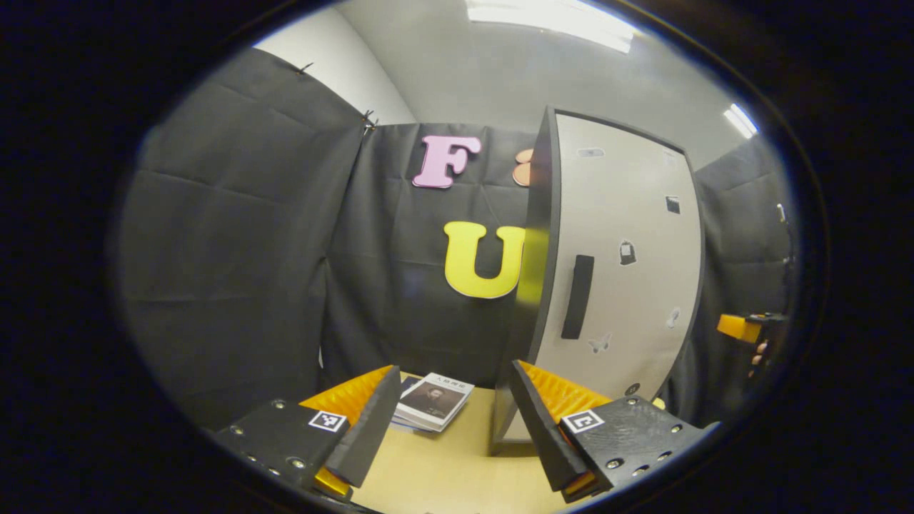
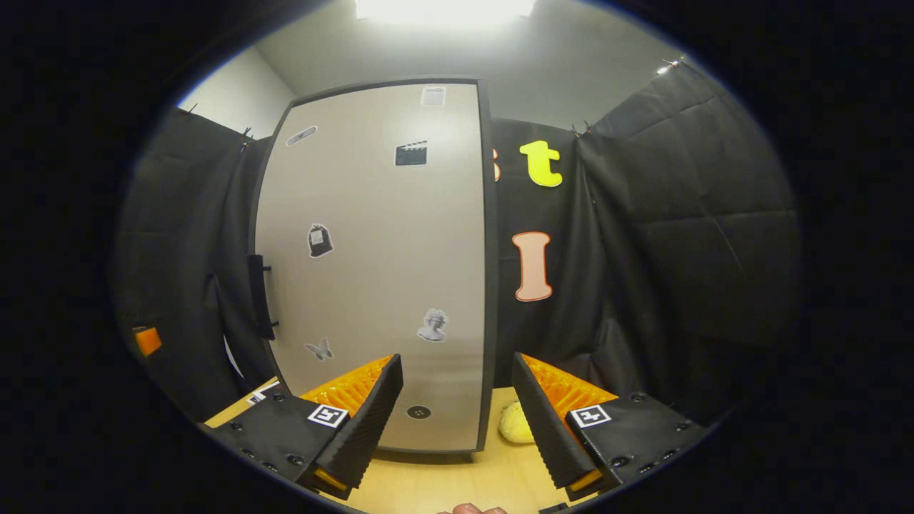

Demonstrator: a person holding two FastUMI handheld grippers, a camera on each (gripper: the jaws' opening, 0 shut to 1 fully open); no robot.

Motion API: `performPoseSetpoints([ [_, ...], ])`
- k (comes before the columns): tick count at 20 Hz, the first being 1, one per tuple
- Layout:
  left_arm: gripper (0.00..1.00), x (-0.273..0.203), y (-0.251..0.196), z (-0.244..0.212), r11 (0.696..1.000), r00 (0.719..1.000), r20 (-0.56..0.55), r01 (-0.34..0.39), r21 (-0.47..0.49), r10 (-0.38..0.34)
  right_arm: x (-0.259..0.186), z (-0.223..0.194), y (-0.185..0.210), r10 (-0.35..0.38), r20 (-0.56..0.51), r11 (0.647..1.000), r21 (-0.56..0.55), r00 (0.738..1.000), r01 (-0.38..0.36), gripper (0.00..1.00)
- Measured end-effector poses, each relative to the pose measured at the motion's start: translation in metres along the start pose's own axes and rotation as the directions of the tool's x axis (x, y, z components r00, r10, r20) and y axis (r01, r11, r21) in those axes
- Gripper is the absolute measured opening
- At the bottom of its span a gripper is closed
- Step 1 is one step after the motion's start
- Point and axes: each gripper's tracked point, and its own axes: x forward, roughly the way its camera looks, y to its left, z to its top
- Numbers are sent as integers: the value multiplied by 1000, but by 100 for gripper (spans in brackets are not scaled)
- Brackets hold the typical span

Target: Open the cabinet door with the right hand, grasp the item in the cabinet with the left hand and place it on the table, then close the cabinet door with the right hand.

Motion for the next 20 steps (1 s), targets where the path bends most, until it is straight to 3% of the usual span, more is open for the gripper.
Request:
performPoseSetpoints([
  [11, 92, 14, 52, -44, 1000, 998, -67, -10, -20, 9, 38, 53, 138, 162, 93, 987, 7, 983, -163, 95],
  [20, 94, 18, 89, -58, 999, 995, -94, -26, -27, 23, 63, 29, 228, 271, 17, 962, 41, 962, -271, 95],
])
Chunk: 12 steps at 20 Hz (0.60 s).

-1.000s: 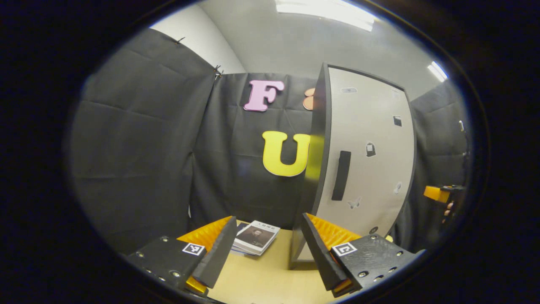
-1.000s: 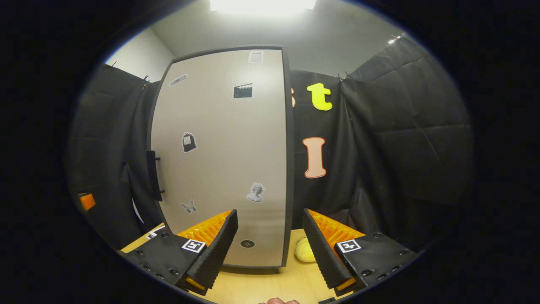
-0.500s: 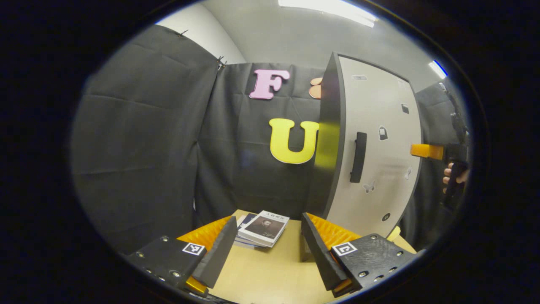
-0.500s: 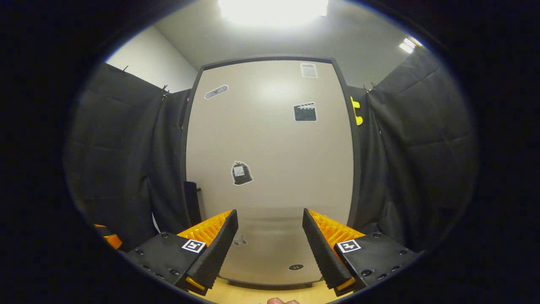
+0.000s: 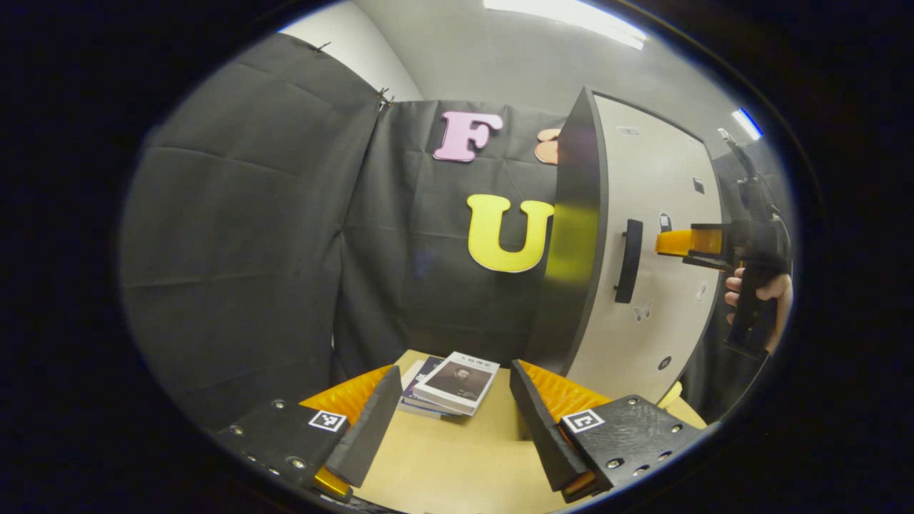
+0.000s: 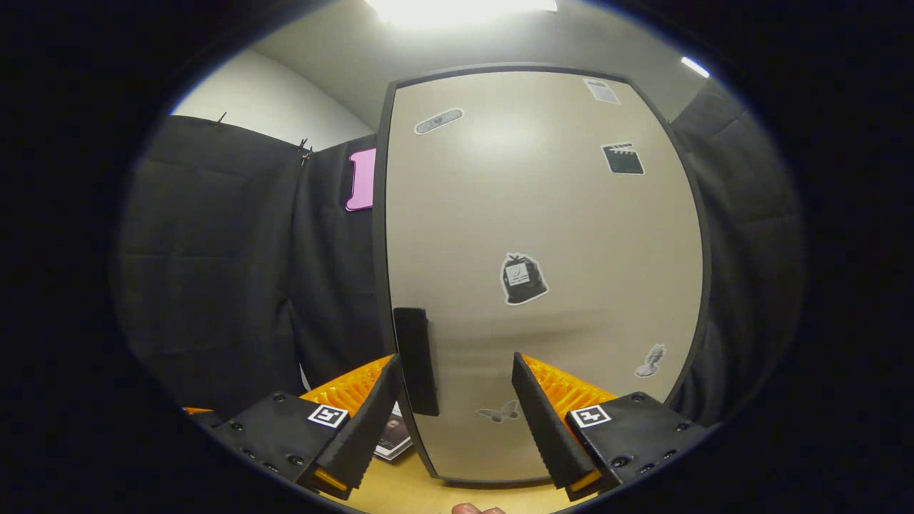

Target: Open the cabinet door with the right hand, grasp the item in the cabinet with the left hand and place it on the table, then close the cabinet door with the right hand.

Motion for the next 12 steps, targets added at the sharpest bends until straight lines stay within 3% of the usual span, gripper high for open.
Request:
performPoseSetpoints([
  [12, 92, -13, 57, -23, 993, 994, -48, -100, -58, 97, 58, -19, 32, -46, -60, 996, -75, 997, 41, 95],
])
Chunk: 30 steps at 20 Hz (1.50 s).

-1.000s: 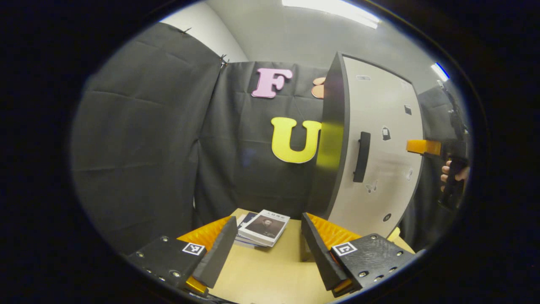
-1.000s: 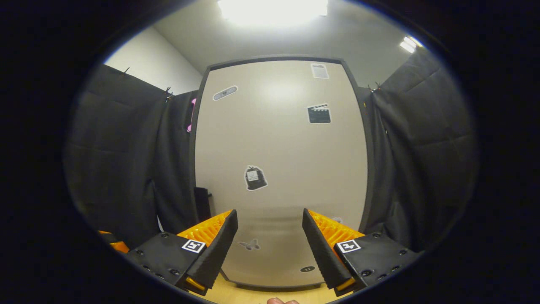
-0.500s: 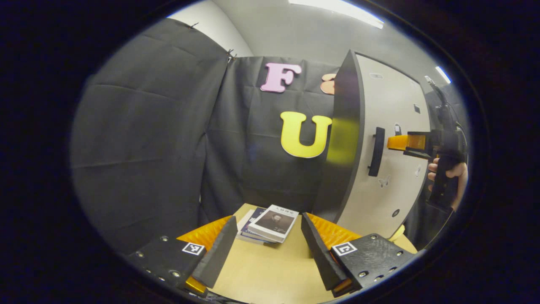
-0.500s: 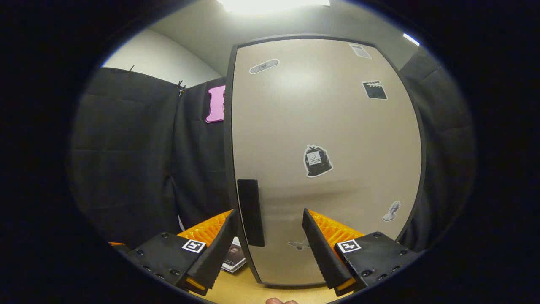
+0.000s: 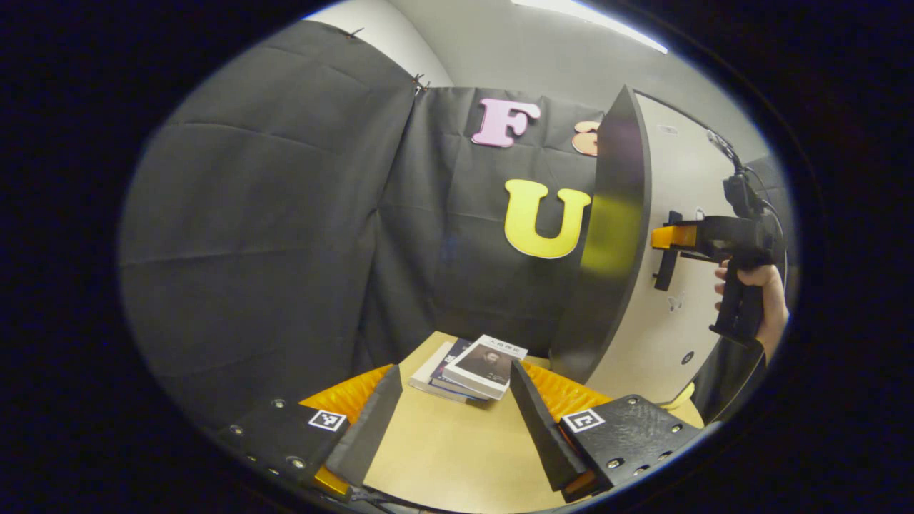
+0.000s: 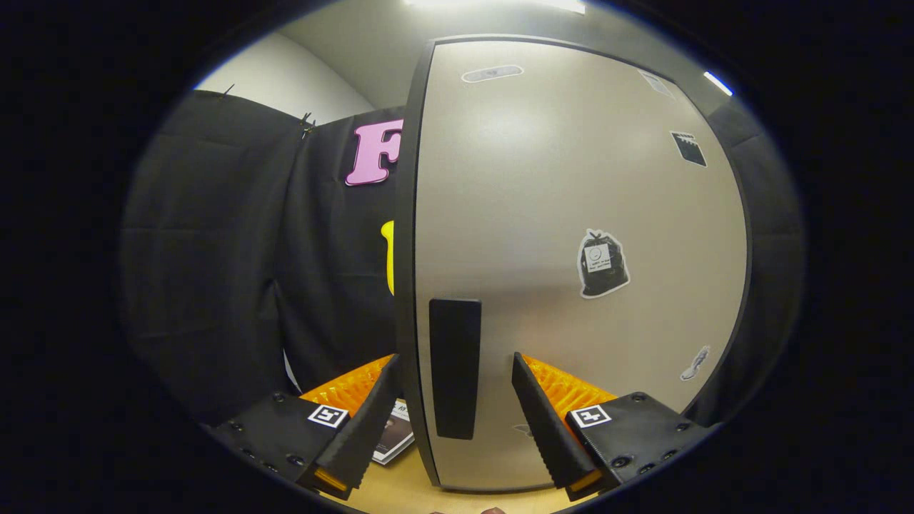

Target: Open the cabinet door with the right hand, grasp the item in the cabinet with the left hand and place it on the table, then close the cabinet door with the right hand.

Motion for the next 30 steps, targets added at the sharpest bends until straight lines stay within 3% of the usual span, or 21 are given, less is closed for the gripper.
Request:
performPoseSetpoints([
  [3, 94, -2, 12, -5, 1000, 1000, -2, -17, -13, 17, 6, -5, 2, -6, -11, 1000, -6, 1000, 6, 97],
  [4, 93, -2, 16, -7, 1000, 1000, -6, -23, -13, 23, 8, -7, 2, -17, -15, 1000, -4, 1000, 17, 91],
  [5, 92, -2, 16, -12, 1000, 1000, -13, -23, -11, 23, 10, -9, 2, -20, -18, 1000, 1, 1000, 20, 75],
  [6, 94, -1, 17, -14, 1000, 1000, -18, -22, -5, 22, 12, -11, 2, -25, -24, 1000, 4, 999, 25, 68],
  [7, 94, 1, 19, -15, 1000, 999, -21, -27, 3, 27, 12, -12, 4, -23, -28, 1000, 10, 999, 24, 64],
  [8, 94, 2, 20, -15, 999, 999, -23, -32, 10, 33, 13, -11, 6, -17, -21, 1000, 14, 1000, 17, 66],
  [10, 94, 1, 19, -15, 999, 999, -25, -33, 18, 33, 12, -11, 0, -49, -11, 999, 22, 999, 49, 53],
  [11, 92, 1, 17, -14, 999, 999, -23, -28, 20, 28, 13, -12, 1, -46, -13, 998, 31, 999, 46, 33],
  [12, 94, 0, 16, -12, 999, 999, -20, -26, 23, 26, 10, -13, -2, -62, -14, 997, 34, 998, 62, 40],
  [13, 94, -1, 16, -14, 999, 999, -19, -25, 27, 25, 13, -12, -2, -56, -20, 998, 34, 998, 57, 34],
  [16, 94, -3, 15, -14, 999, 999, -22, -26, 29, 26, 13, -13, -2, -33, -27, 998, 55, 999, 35, 35],
  [17, 92, -3, 13, -16, 999, 999, -25, -22, 24, 23, 12, -12, -1, -11, -22, 999, 52, 1000, 12, 28],
  [20, 92, -3, 7, -21, 1000, 999, -37, -12, 13, 13, 10, -13, 1, 43, -25, 998, 47, 999, -42, 21],
  [21, 92, -3, 5, -22, 1000, 999, -39, -7, 15, 7, 11, -12, 2, 61, -21, 996, 63, 998, -59, 13],
  [30, 94, -12, -27, -18, 997, 999, -32, 38, 60, -36, -7, -11, 2, 137, 3, 990, 33, 991, -137, 14],
])
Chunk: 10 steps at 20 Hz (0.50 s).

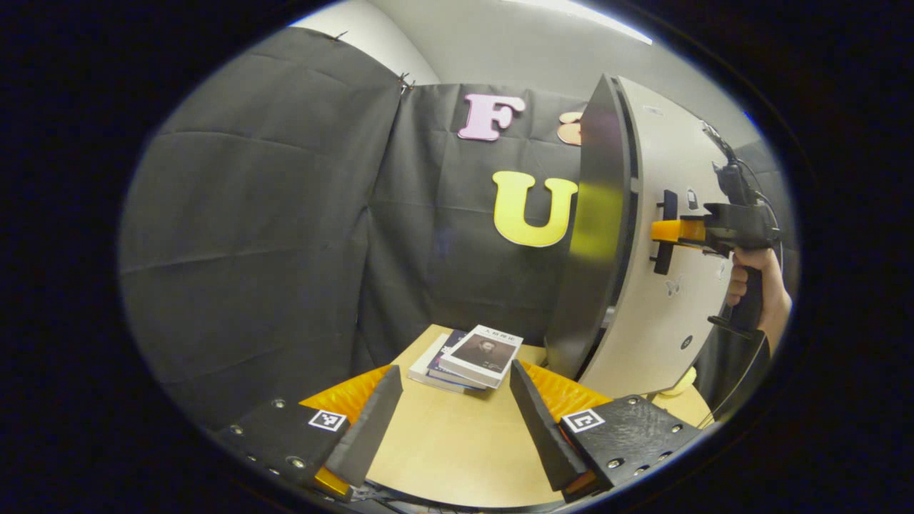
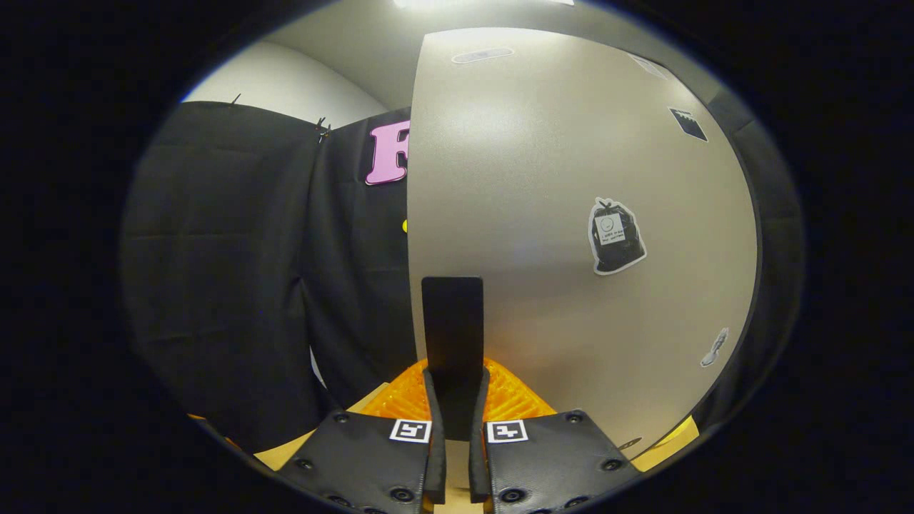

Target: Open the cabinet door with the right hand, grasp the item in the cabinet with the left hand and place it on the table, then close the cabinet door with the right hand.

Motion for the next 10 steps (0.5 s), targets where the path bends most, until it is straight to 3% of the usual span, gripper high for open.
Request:
performPoseSetpoints([
  [10, 92, -17, -23, -18, 999, 999, -38, 28, 26, -27, -36, -1, 4, 107, -40, 994, 25, 993, -106, 14],
])
